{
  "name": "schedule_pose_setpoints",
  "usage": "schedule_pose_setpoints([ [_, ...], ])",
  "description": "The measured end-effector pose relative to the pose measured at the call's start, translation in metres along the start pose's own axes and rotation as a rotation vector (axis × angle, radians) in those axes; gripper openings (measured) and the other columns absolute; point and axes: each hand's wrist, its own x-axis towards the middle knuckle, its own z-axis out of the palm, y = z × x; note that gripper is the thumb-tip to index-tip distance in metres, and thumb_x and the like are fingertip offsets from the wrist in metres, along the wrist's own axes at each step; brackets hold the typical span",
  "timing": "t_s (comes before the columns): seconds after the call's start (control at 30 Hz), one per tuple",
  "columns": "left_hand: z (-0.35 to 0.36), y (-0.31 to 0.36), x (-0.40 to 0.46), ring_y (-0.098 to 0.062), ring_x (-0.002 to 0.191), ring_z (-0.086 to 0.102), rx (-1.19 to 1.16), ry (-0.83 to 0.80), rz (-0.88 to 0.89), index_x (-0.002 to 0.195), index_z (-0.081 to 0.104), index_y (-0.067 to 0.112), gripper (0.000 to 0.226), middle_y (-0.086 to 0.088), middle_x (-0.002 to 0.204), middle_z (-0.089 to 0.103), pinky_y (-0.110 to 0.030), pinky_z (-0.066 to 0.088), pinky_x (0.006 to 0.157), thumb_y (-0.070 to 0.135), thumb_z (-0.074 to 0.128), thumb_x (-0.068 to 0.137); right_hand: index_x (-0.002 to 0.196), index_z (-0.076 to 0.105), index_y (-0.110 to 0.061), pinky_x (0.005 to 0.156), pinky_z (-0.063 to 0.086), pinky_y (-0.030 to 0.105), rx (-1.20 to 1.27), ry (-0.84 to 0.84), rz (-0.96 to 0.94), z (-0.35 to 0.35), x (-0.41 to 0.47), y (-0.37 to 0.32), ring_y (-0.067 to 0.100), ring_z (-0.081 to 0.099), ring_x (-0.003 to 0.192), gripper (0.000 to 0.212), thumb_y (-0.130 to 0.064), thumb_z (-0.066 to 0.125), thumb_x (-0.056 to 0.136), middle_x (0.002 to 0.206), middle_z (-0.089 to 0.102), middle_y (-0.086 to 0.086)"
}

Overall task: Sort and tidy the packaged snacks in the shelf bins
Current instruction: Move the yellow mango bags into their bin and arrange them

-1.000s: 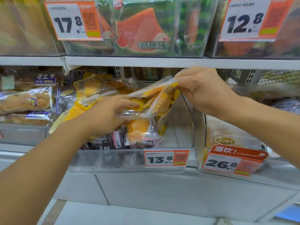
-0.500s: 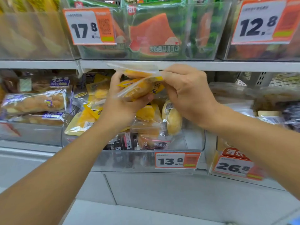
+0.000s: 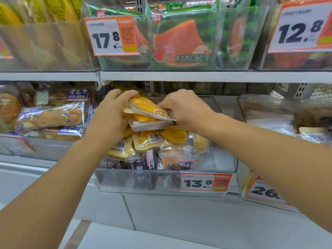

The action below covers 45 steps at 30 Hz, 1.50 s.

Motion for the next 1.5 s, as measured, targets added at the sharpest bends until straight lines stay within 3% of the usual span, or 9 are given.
schedule_pose_setpoints([
  [0.1,-0.004,-0.007,0.002,-0.036,0.124,0.047,0.050,-0.018,-0.035,0.149,0.042,0.024,0.075,-0.008,0.141,0.042,-0.044,0.044,0.100,-0.009,0.055,0.083,0.083,0.067,-0.016,0.055,0.044,0.036,-0.108,-0.029,0.006,0.002,0.015,-0.002,0.031,0.060,0.073,0.019,-0.002,0.053,0.084,0.084,0.062,0.003],
  [0.3,-0.020,0.008,-0.007,0.000,0.134,0.034,-0.430,-0.123,-0.050,0.130,0.065,0.025,0.064,0.008,0.145,0.043,0.002,0.029,0.093,-0.014,0.057,0.080,0.087,0.064,-0.009,0.053,0.033,0.030,-0.056,-0.166,0.124,0.006,0.029,-0.003,0.030,0.059,0.068,0.018,0.005,0.052,0.086,0.079,0.061,0.010],
  [0.43,-0.021,0.011,-0.013,-0.003,0.143,0.029,-0.215,-0.247,0.035,0.129,0.061,0.042,0.056,0.012,0.157,0.034,-0.023,0.025,0.108,0.050,0.063,0.074,0.126,0.063,-0.014,0.079,0.050,0.029,0.242,-0.301,0.276,0.003,0.025,0.004,0.028,0.062,0.099,0.037,-0.003,0.046,0.095,0.119,0.065,0.011],
  [0.53,-0.013,0.020,-0.015,-0.014,0.144,0.032,0.007,-0.247,0.075,0.136,0.053,0.040,0.094,0.006,0.155,0.037,-0.037,0.029,0.114,0.089,0.065,0.057,0.142,0.052,-0.008,0.104,0.038,0.026,0.479,-0.277,0.402,-0.011,0.017,0.008,0.026,0.050,0.130,0.043,-0.011,0.041,0.101,0.144,0.054,0.010],
  [0.63,0.001,0.025,-0.005,-0.028,0.139,0.036,0.185,-0.259,0.082,0.145,0.043,0.039,0.094,-0.002,0.153,0.038,-0.050,0.035,0.114,0.085,0.061,0.066,0.128,0.058,0.002,0.098,0.048,0.039,0.598,-0.380,0.383,-0.015,0.012,0.007,0.027,0.061,0.108,0.041,-0.023,0.045,0.098,0.120,0.066,0.013],
  [0.87,0.019,0.017,0.023,-0.036,0.118,0.049,0.094,-0.196,-0.041,0.140,0.052,0.026,0.049,-0.012,0.120,0.056,-0.047,0.045,0.095,0.048,0.052,0.096,0.160,0.013,-0.023,0.119,0.025,0.033,0.570,-0.582,0.384,-0.003,0.033,0.017,0.017,0.029,0.147,0.096,-0.071,0.055,0.087,0.164,0.023,-0.004],
  [1.03,0.021,0.012,0.027,-0.039,0.114,0.054,0.095,-0.151,-0.039,0.139,0.054,0.027,0.047,-0.015,0.118,0.060,-0.051,0.045,0.097,0.048,0.052,0.097,0.157,0.018,-0.033,0.105,0.031,0.030,0.478,-0.566,0.381,0.003,0.046,0.021,0.021,0.037,0.141,0.087,-0.066,0.060,0.088,0.158,0.034,-0.004],
  [1.3,0.015,0.017,0.026,-0.041,0.121,0.047,0.178,-0.197,-0.053,0.139,0.051,0.027,0.054,-0.014,0.123,0.056,-0.054,0.043,0.100,0.058,0.048,0.095,0.156,0.027,-0.031,0.117,0.032,0.044,0.463,-0.612,0.453,-0.003,0.037,0.038,0.023,0.037,0.143,0.102,-0.080,0.062,0.074,0.160,0.033,-0.002],
  [1.5,0.016,0.025,0.026,-0.038,0.123,0.050,0.225,-0.275,-0.018,0.137,0.047,0.027,0.055,-0.007,0.132,0.058,-0.054,0.036,0.107,0.062,0.044,0.096,0.157,0.020,-0.037,0.113,0.036,0.039,0.457,-0.511,0.436,0.003,0.020,0.040,0.022,0.043,0.135,0.075,-0.056,0.056,0.093,0.158,0.035,-0.004],
])
